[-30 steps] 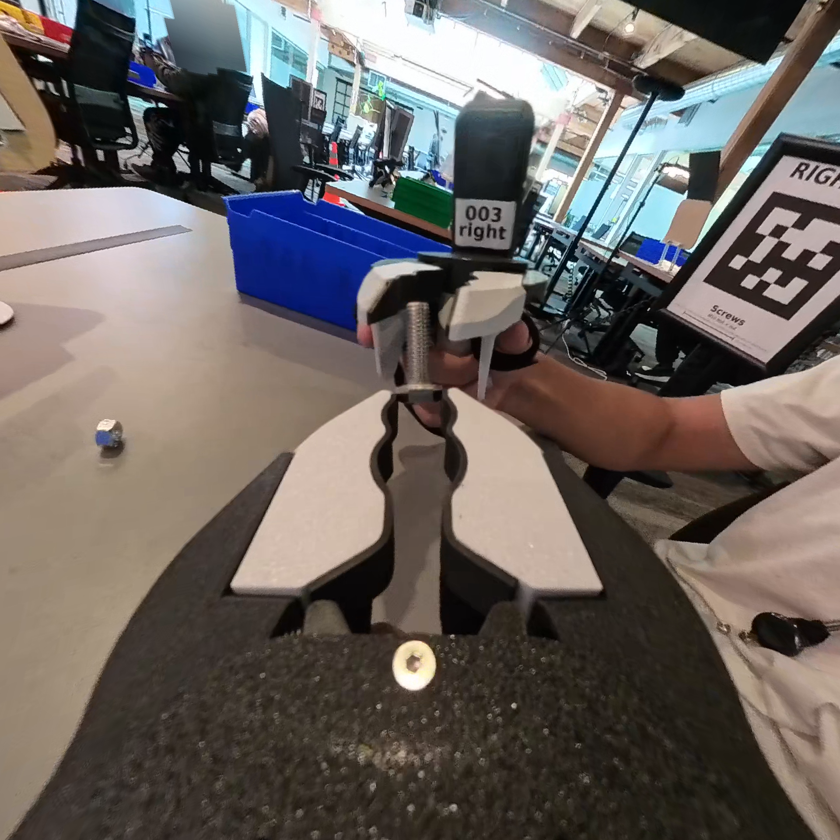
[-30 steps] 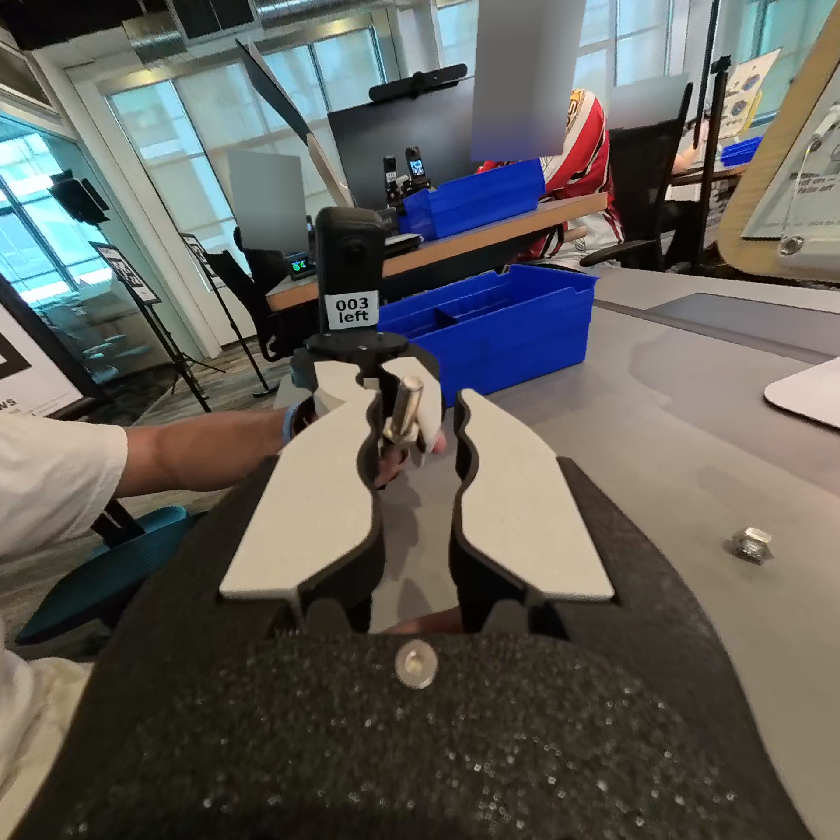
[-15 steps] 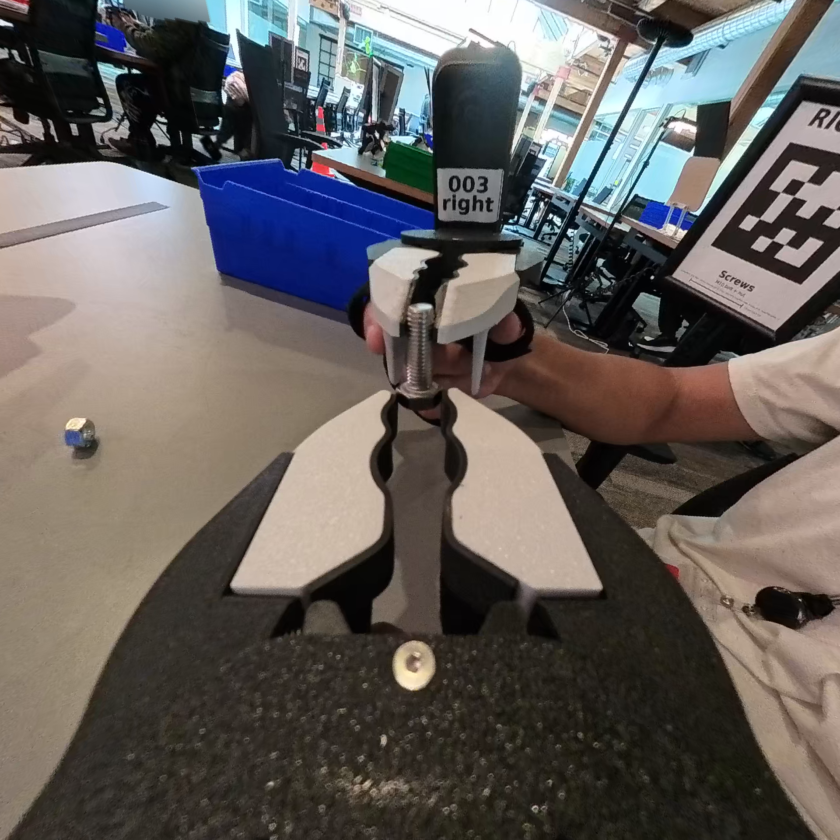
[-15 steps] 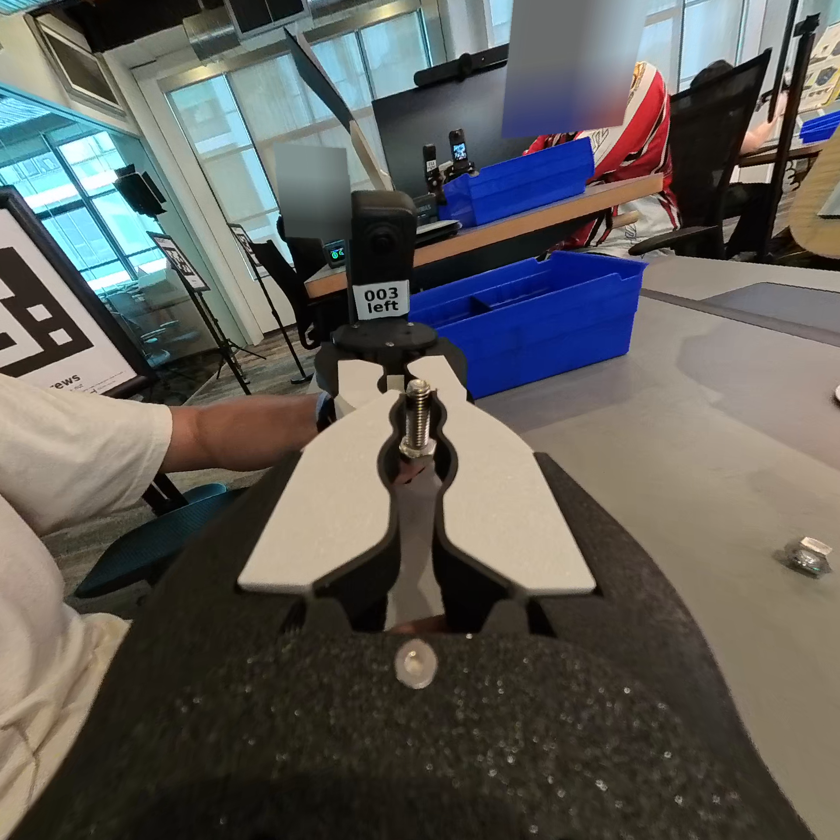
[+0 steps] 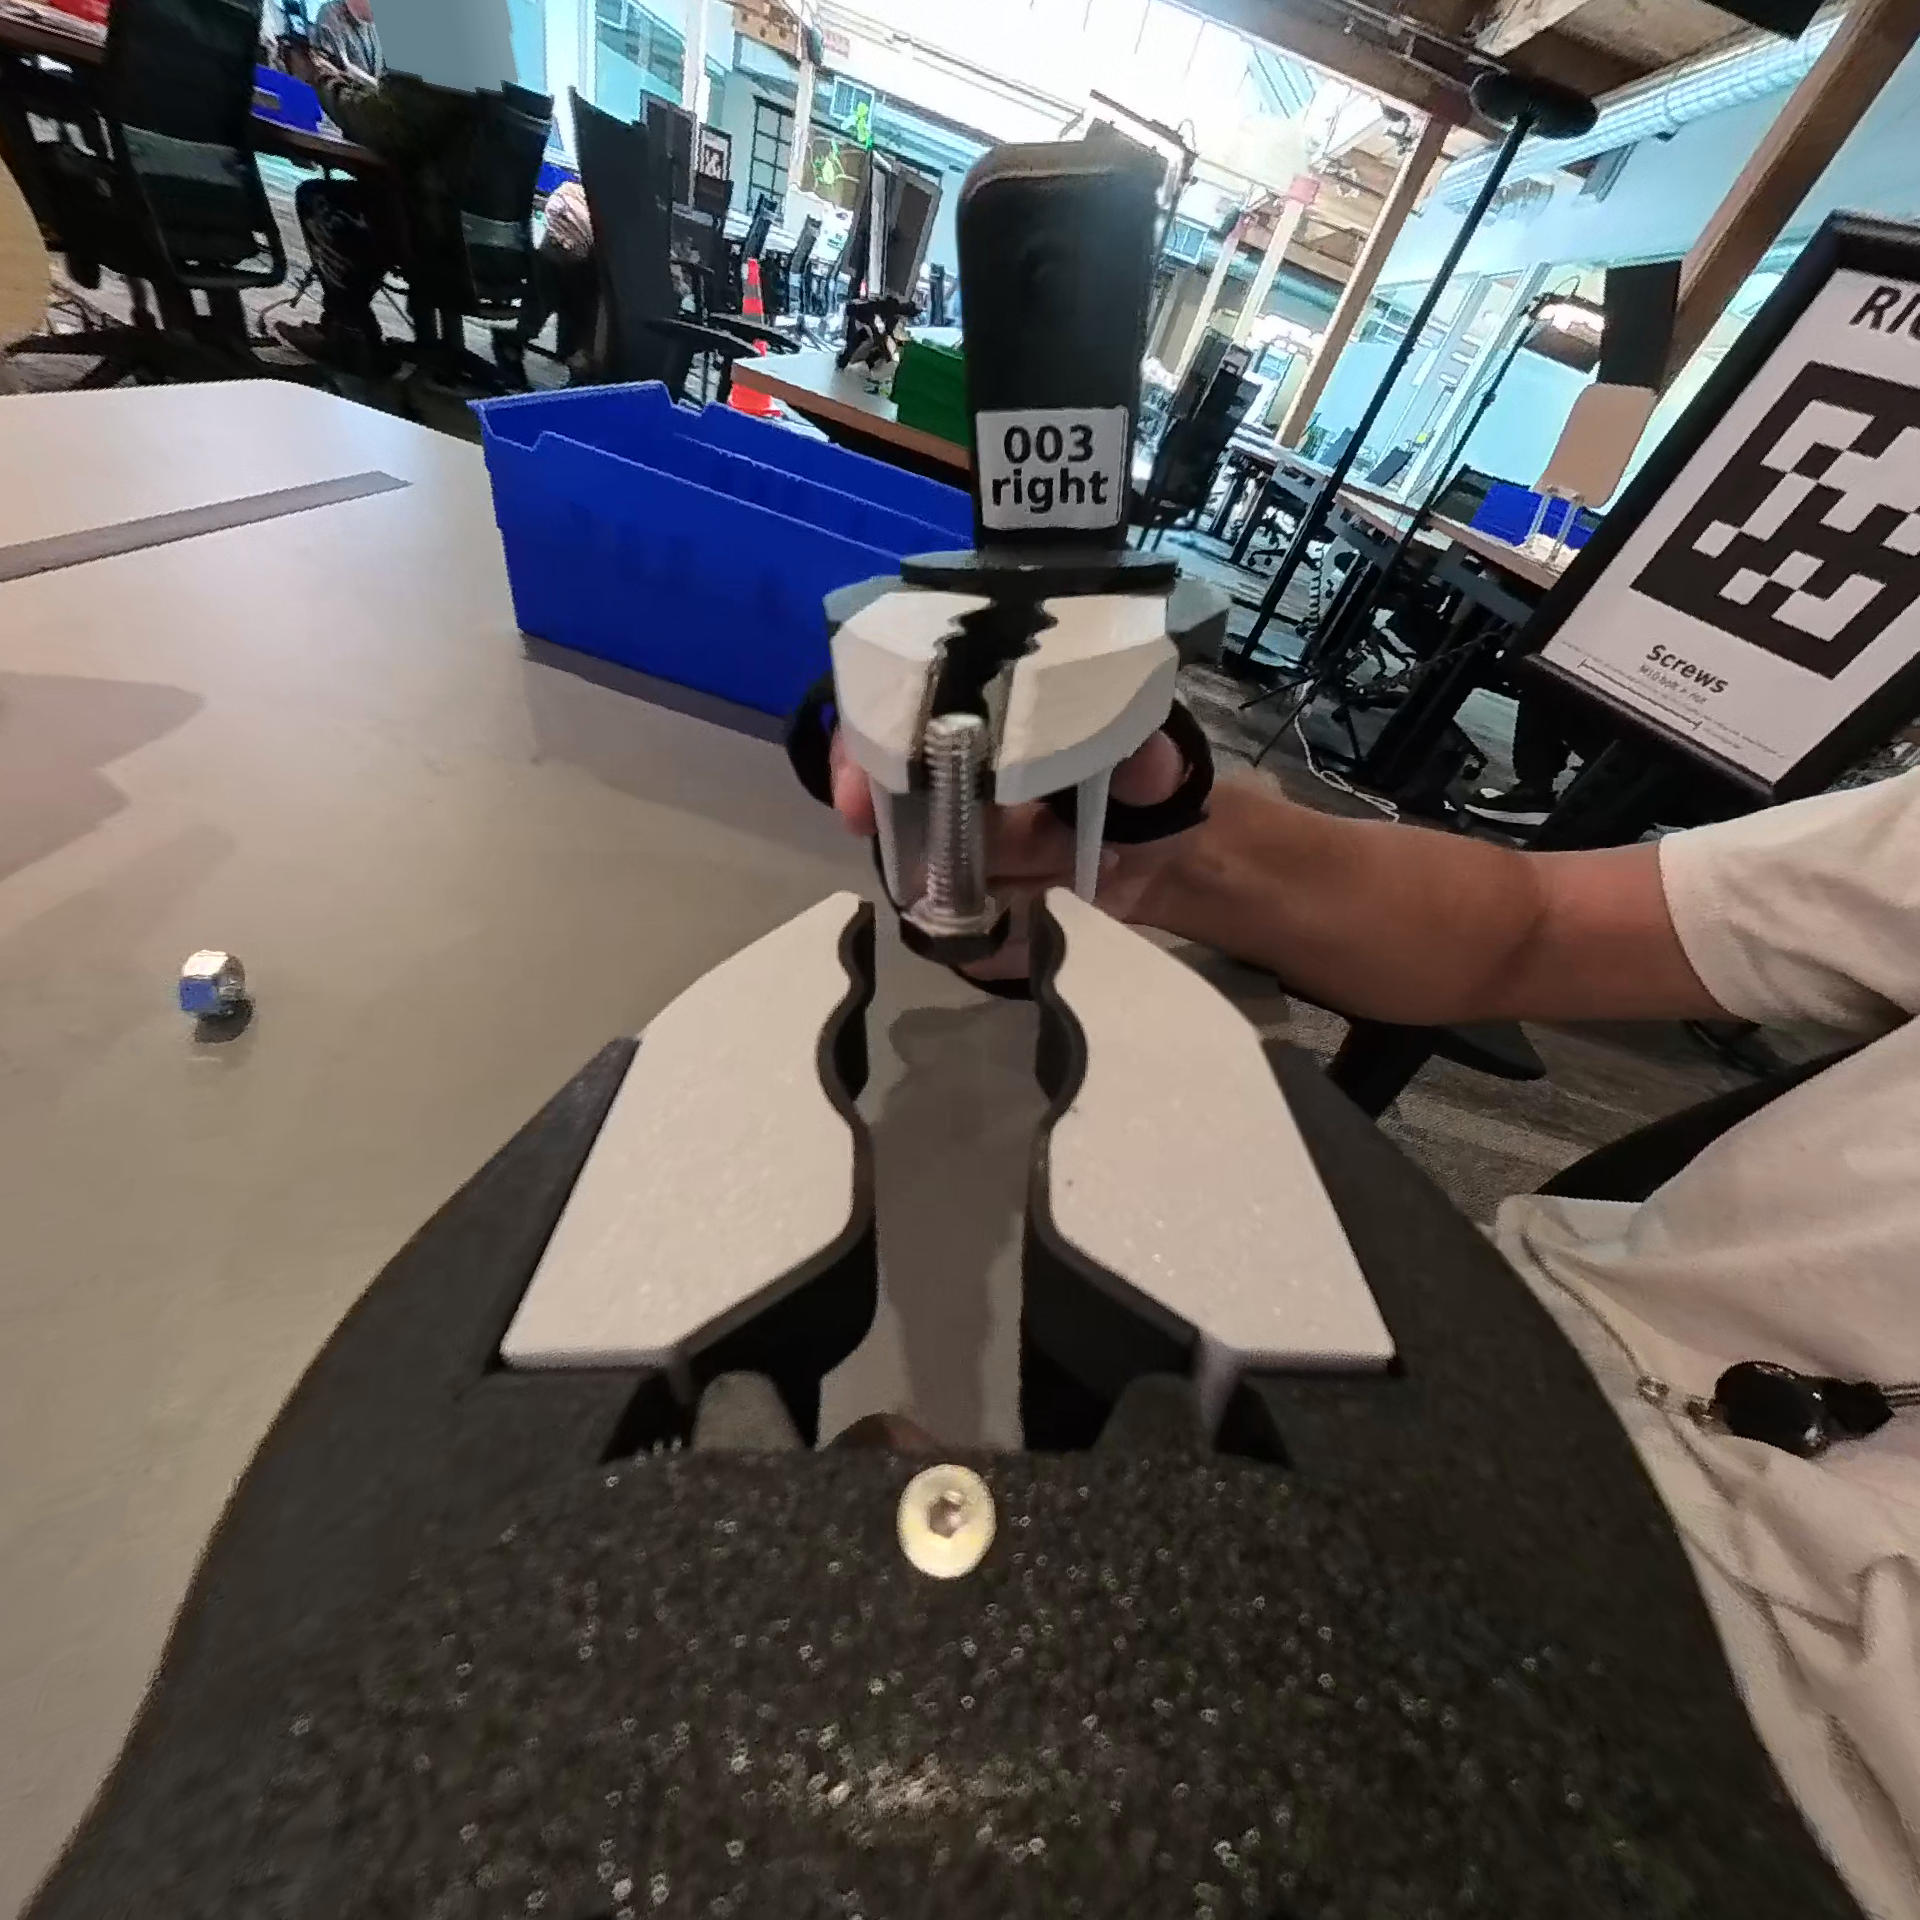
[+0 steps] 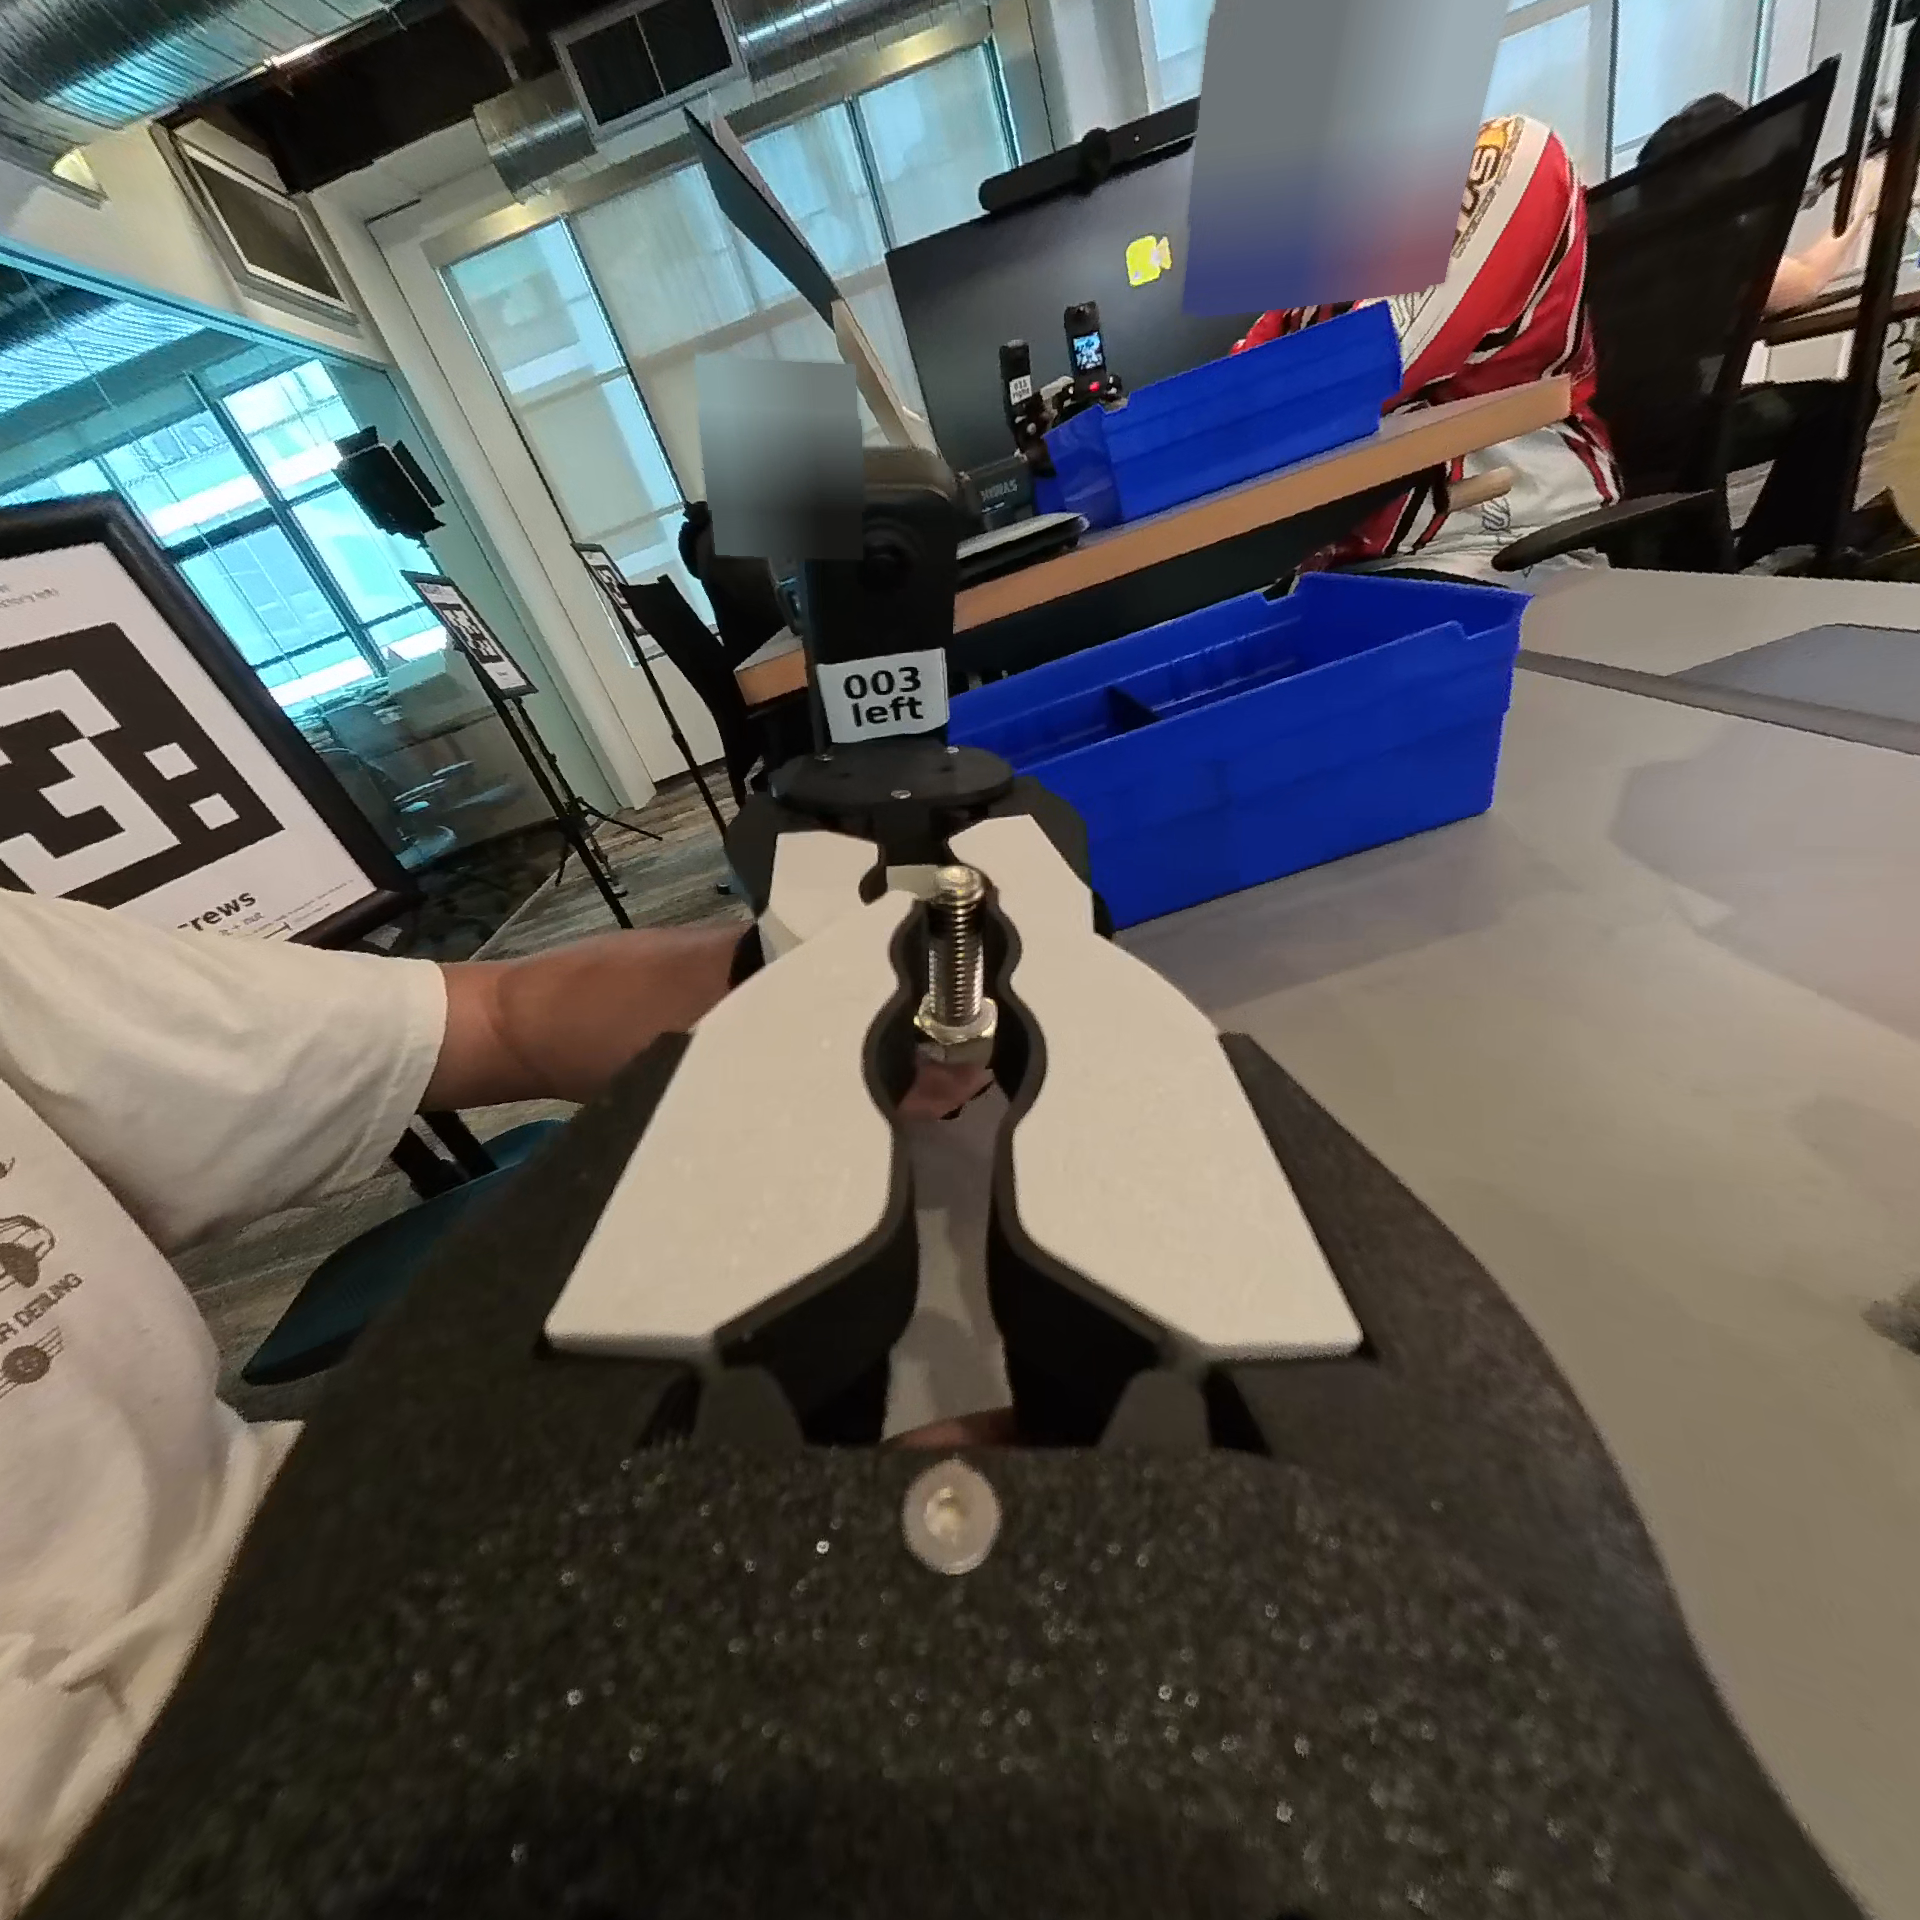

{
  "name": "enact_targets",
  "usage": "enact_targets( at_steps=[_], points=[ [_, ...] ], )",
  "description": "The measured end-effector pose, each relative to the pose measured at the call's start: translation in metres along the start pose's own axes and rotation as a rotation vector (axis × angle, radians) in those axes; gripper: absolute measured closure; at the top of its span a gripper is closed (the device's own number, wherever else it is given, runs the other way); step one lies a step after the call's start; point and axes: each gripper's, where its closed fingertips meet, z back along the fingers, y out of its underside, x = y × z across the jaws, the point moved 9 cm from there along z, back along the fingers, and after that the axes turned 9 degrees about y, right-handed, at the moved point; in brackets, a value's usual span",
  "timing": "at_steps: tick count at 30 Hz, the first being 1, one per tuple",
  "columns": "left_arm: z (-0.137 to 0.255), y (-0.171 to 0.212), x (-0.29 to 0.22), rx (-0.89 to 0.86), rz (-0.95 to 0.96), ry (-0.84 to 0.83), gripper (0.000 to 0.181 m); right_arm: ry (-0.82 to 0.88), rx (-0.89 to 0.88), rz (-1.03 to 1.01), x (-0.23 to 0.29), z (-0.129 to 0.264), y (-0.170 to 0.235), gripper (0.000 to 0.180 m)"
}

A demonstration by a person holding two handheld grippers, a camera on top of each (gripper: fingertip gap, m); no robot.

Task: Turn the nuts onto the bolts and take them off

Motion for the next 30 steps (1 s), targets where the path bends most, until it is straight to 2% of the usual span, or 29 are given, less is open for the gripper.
enact_targets(
  at_steps=[5,11,13,15,20,22,27,29,30],
  points=[
    [-0.003,0.002,0.0,0.03,-0.031,-0.034,0.161,0.009,0.006,-0.006,0.001,-0.004,0.001,0.171],
    [-0.002,0.003,0.001,0.052,-0.054,-0.059,0.162,0.055,0.015,0.027,0.003,-0.003,0.001,0.17],
    [0.0,0.002,0.003,0.031,-0.055,-0.08,0.162,0.08,0.018,0.062,0.006,0.004,-0.005,0.152],
    [0.006,0.002,0.008,0.003,-0.059,-0.149,0.162,0.152,0.047,0.134,0.006,0.016,-0.012,0.143],
    [0.029,0.006,0.029,-0.056,-0.037,-0.43,0.162,0.398,0.235,0.344,0.005,0.057,-0.024,0.135],
    [0.032,0.009,0.032,-0.056,-0.017,-0.452,0.162,0.439,0.332,0.416,0.004,0.064,-0.033,0.137],
    [0.03,0.013,0.031,-0.027,0.002,-0.366,0.162,0.482,0.743,0.837,-0.015,0.042,-0.053,0.133],
    [0.033,0.011,0.03,-0.036,-0.019,-0.391,0.162,0.491,0.85,0.884,-0.034,0.026,-0.055,0.133],
    [0.035,0.01,0.03,-0.044,-0.035,-0.422,0.162,0.507,0.868,0.843,-0.046,0.017,-0.054,0.133]
  ],
)
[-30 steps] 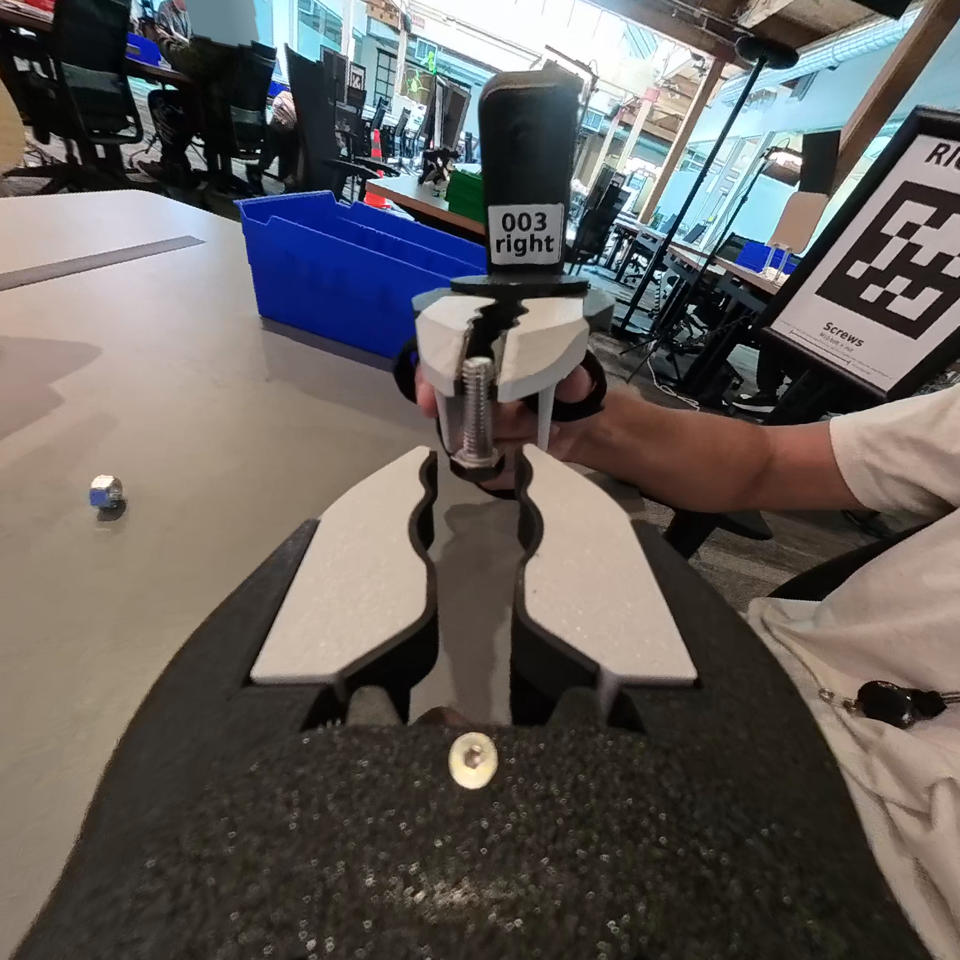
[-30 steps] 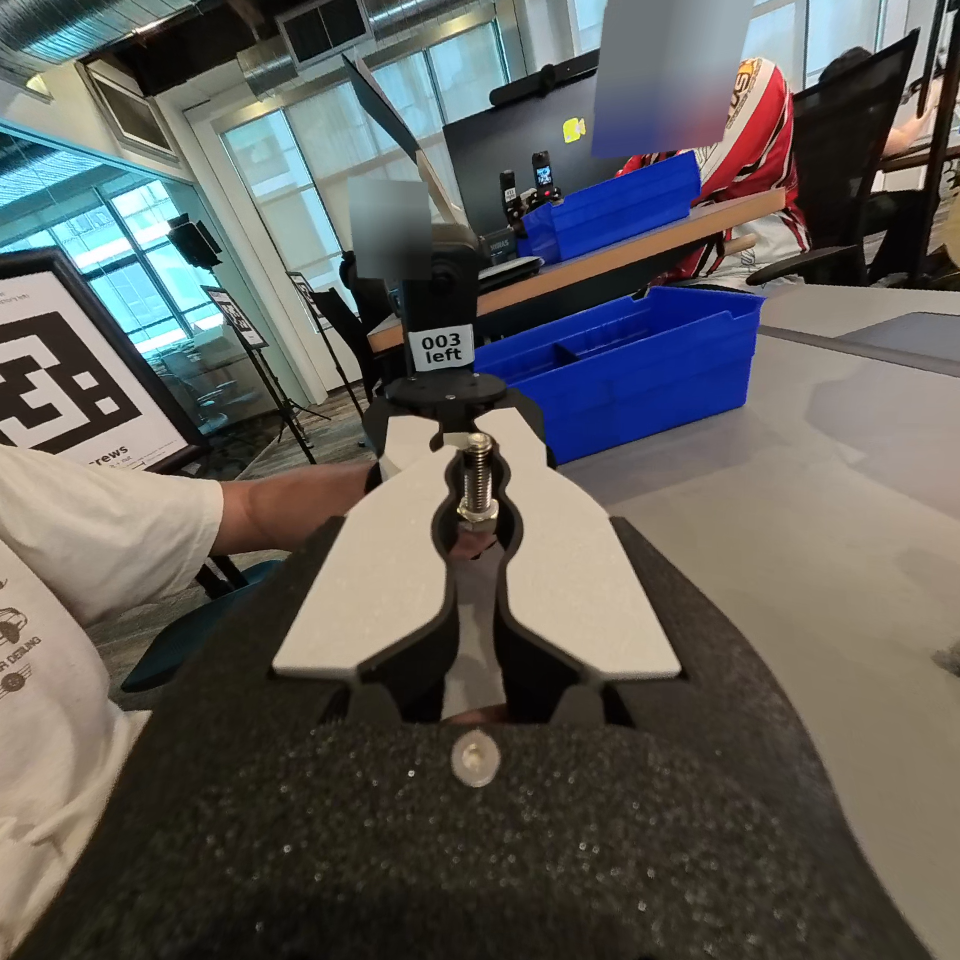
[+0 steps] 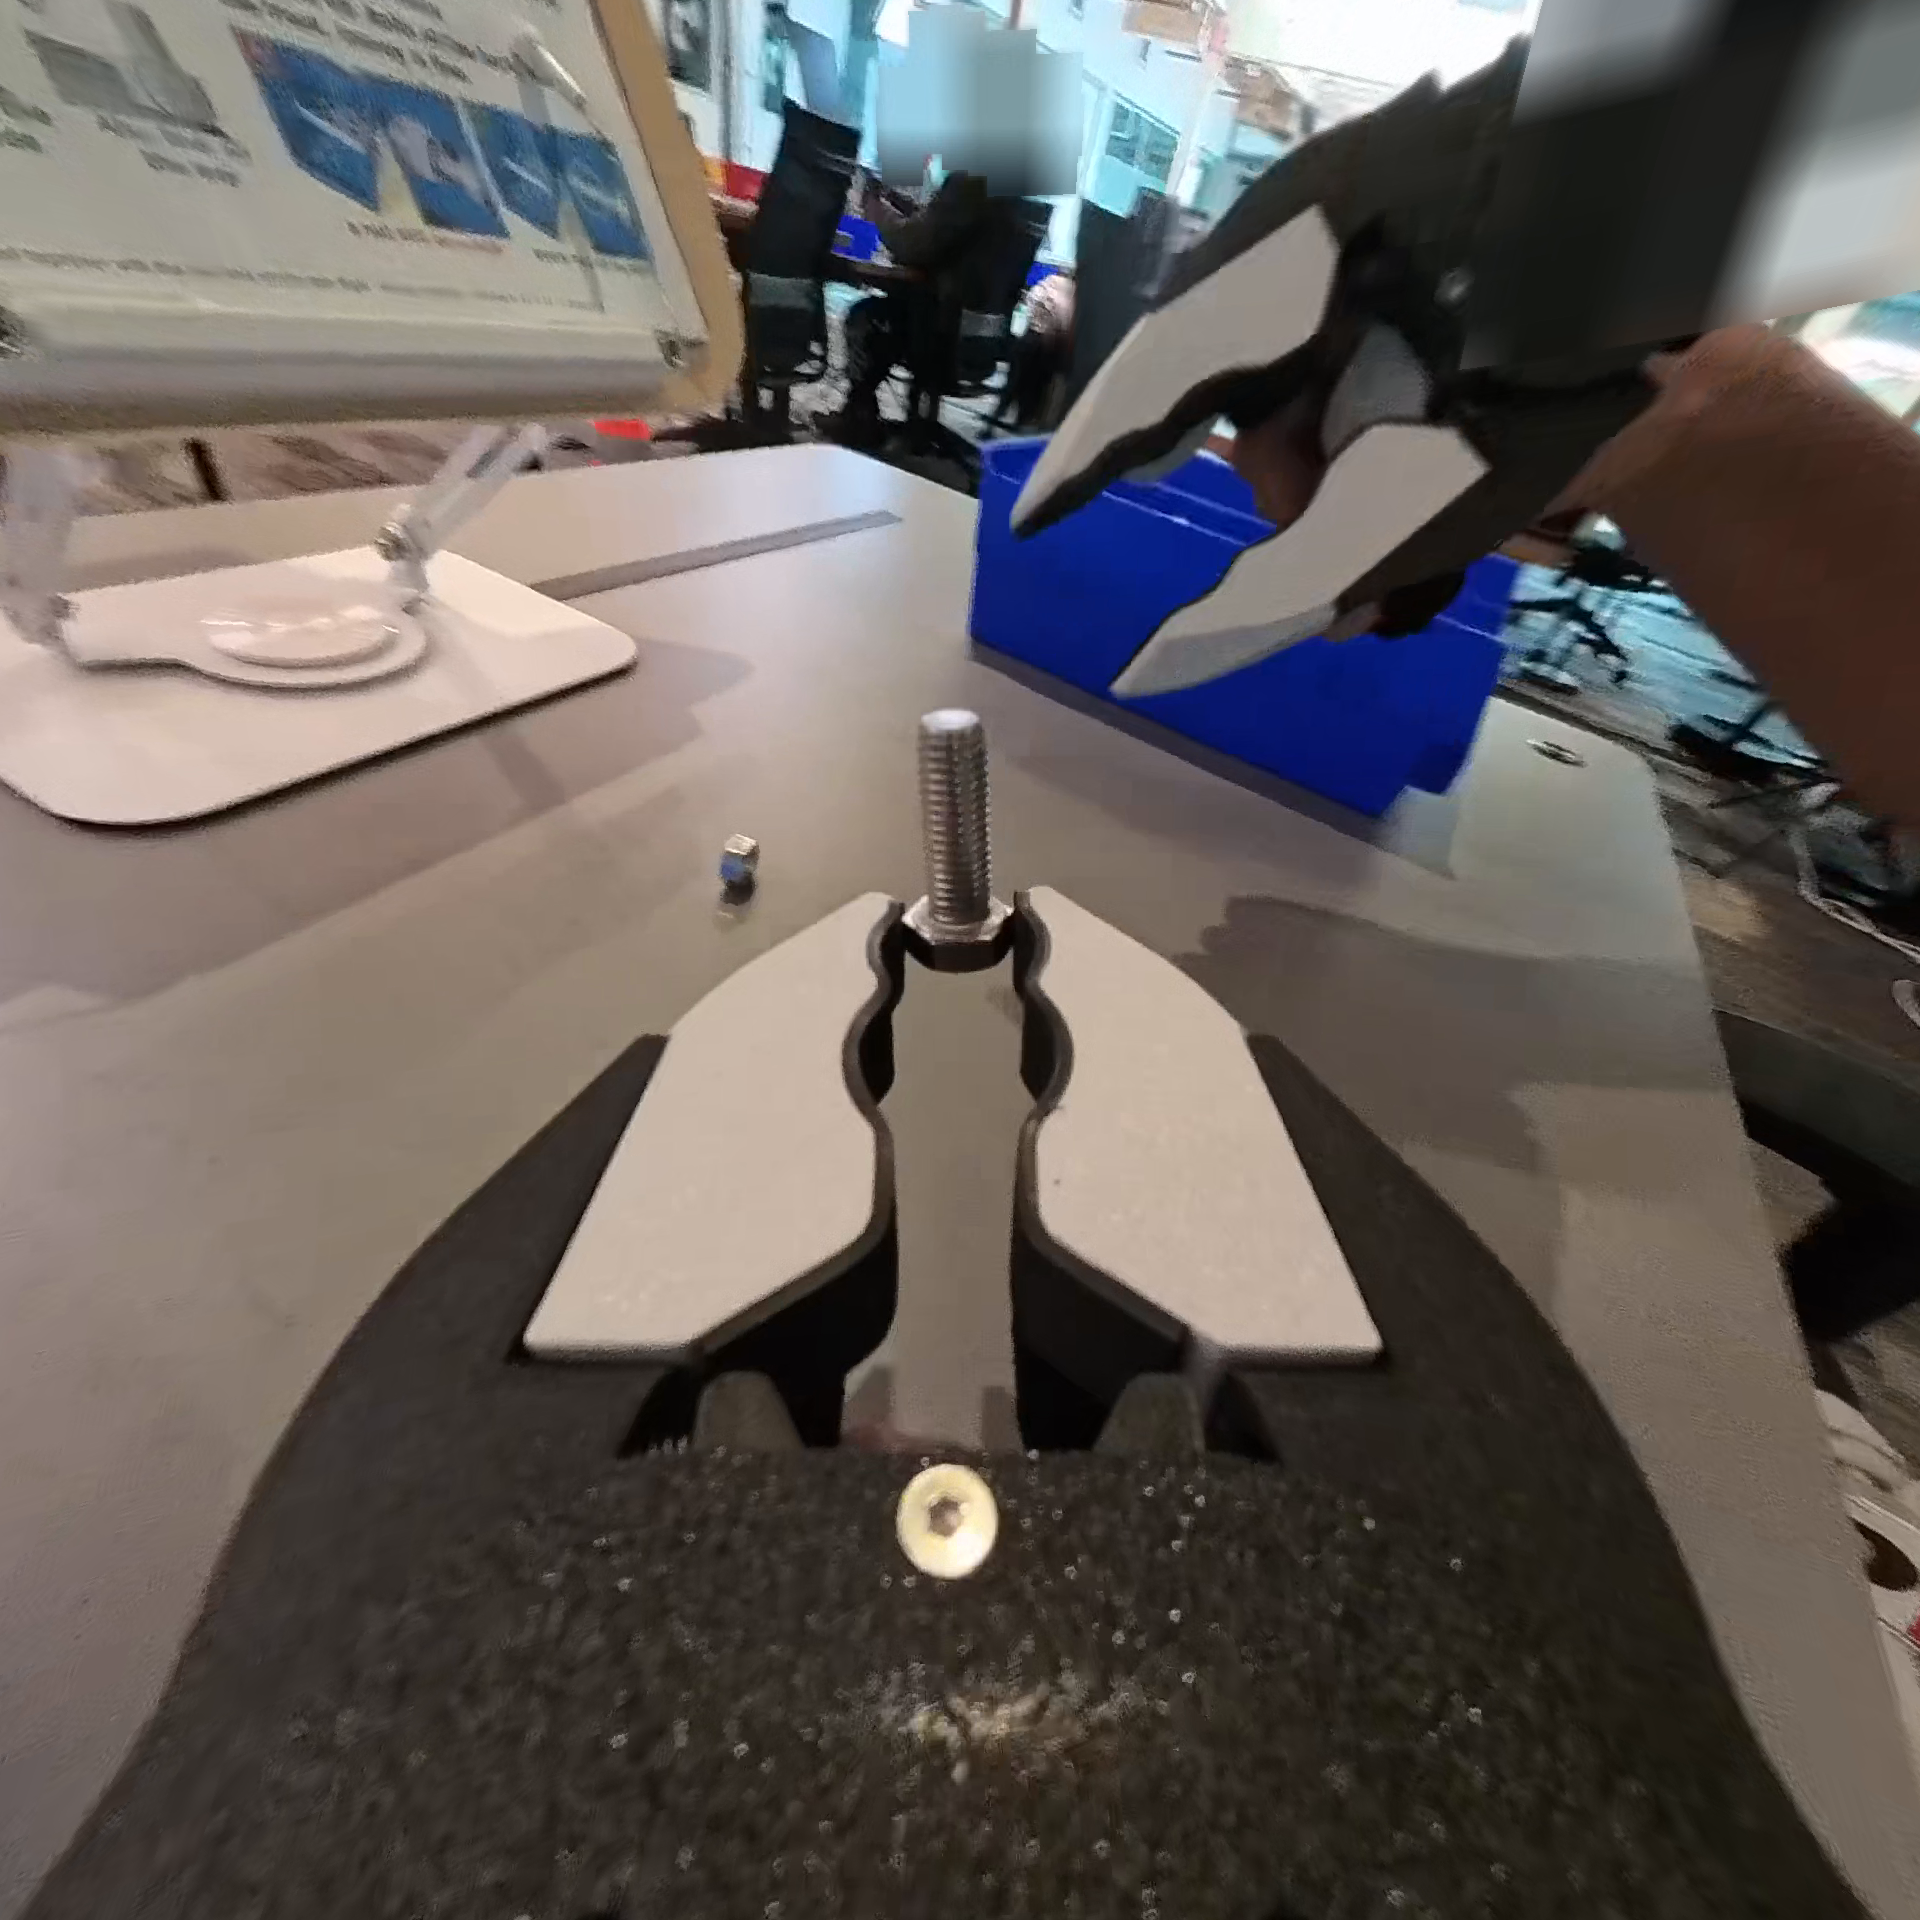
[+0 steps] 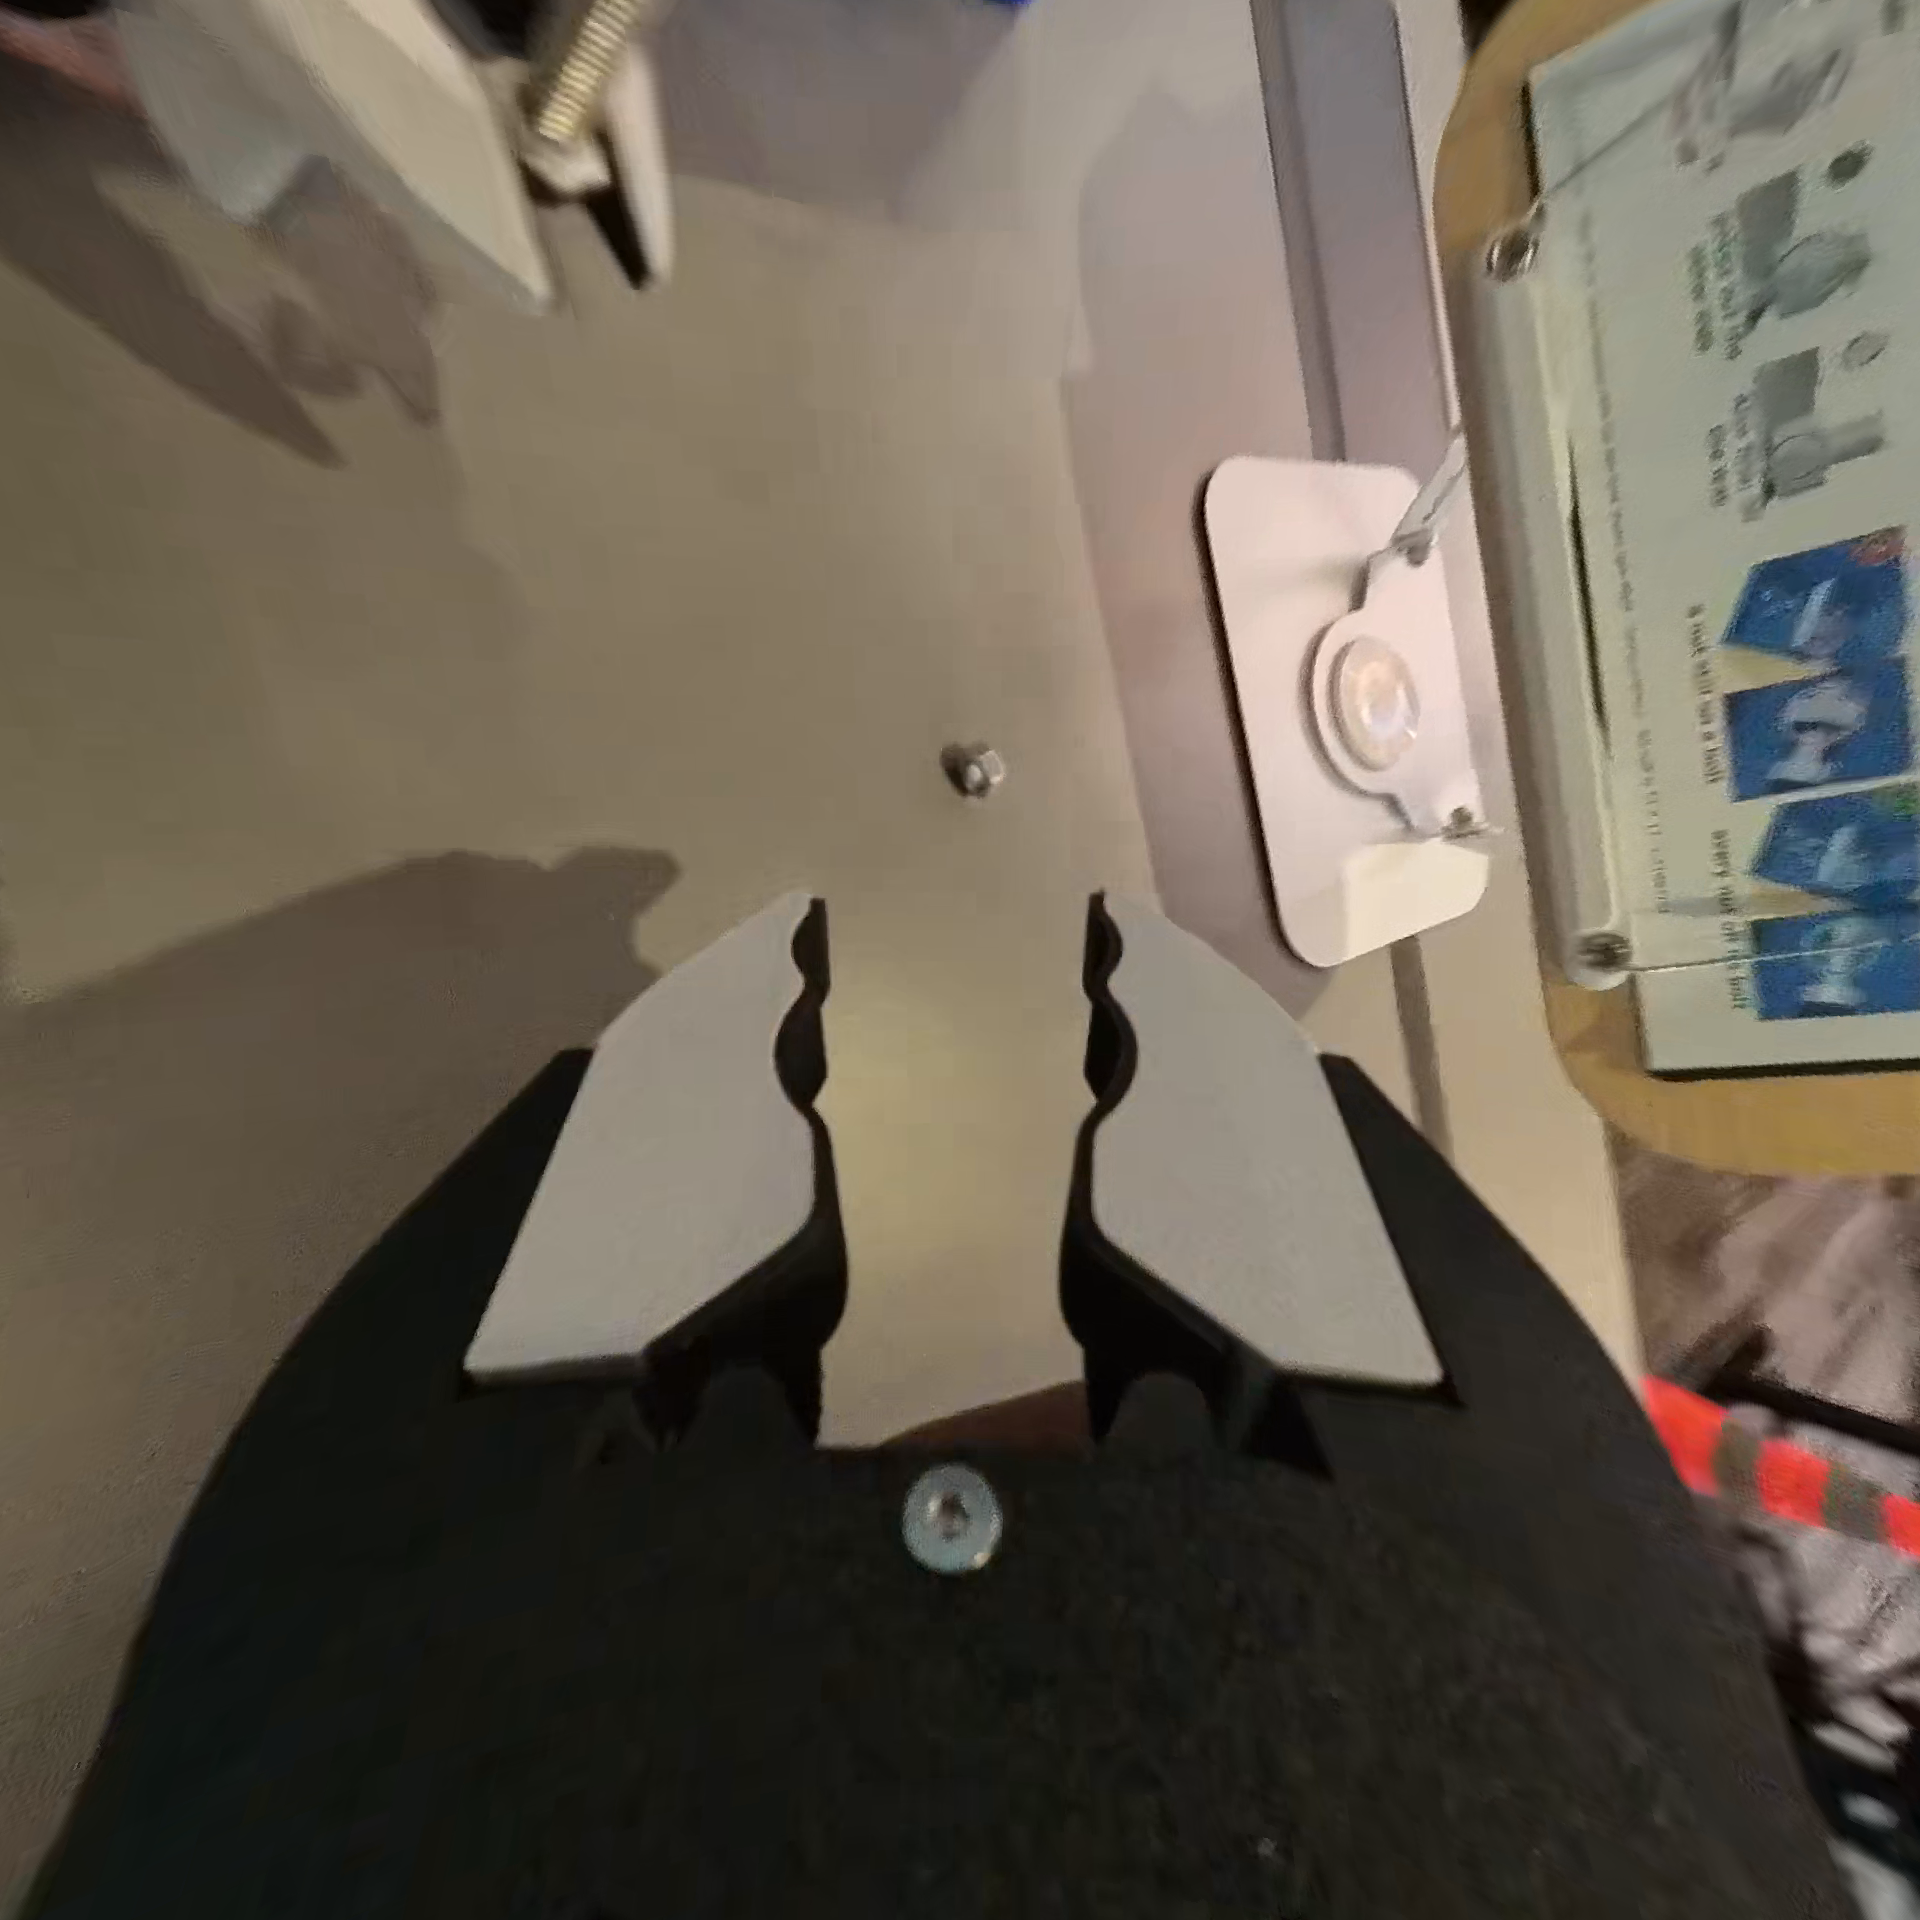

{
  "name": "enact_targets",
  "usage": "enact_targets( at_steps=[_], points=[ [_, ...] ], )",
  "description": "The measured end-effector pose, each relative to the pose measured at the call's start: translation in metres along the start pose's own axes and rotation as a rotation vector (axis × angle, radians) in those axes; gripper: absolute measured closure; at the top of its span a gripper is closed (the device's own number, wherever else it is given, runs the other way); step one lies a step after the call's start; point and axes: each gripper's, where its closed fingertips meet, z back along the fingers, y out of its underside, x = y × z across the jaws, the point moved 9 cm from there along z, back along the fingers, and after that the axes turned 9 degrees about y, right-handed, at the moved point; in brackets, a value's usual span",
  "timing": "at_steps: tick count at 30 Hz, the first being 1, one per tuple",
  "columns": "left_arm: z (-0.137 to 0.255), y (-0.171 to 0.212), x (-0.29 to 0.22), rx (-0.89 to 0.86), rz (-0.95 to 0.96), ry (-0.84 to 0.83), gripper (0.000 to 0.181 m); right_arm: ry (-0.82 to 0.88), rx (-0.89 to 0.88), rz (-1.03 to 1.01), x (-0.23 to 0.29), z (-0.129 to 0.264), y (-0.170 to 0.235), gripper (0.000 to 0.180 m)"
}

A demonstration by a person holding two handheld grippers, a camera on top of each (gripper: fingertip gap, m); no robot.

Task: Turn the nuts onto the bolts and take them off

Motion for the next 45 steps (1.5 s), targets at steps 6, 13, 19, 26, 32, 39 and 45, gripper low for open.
enact_targets(
  at_steps=[6,13,19,26,32,39,45],
  points=[
    [0.009,-0.007,0.002,-0.06,-0.043,-0.158,0.162,0.102,0.015,-0.601,0.014,-0.073,0.012,0.136],
    [0.002,0.0,0.006,-0.034,0.006,-0.146,0.161,0.316,0.138,-0.853,0.039,-0.115,0.007,0.134],
    [0.0,0.004,0.013,-0.01,0.03,-0.155,0.161,0.213,0.321,-0.923,0.006,-0.128,-0.003,0.14],
    [0.009,0.0,0.022,-0.019,0.054,-0.18,0.161,-0.036,0.605,-0.948,-0.015,-0.139,-0.014,0.14],
    [0.011,-0.001,0.024,-0.019,0.053,-0.186,0.161,-0.083,0.737,-0.942,-0.011,-0.15,-0.018,0.141],
    [0.008,0.002,0.024,0.007,0.041,-0.186,0.161,-0.017,0.807,-0.889,-0.016,-0.157,-0.018,0.148],
    [0.006,0.003,0.024,0.021,0.046,-0.177,0.161,-0.023,0.819,-0.893,-0.015,-0.159,-0.018,0.149]
  ],
)
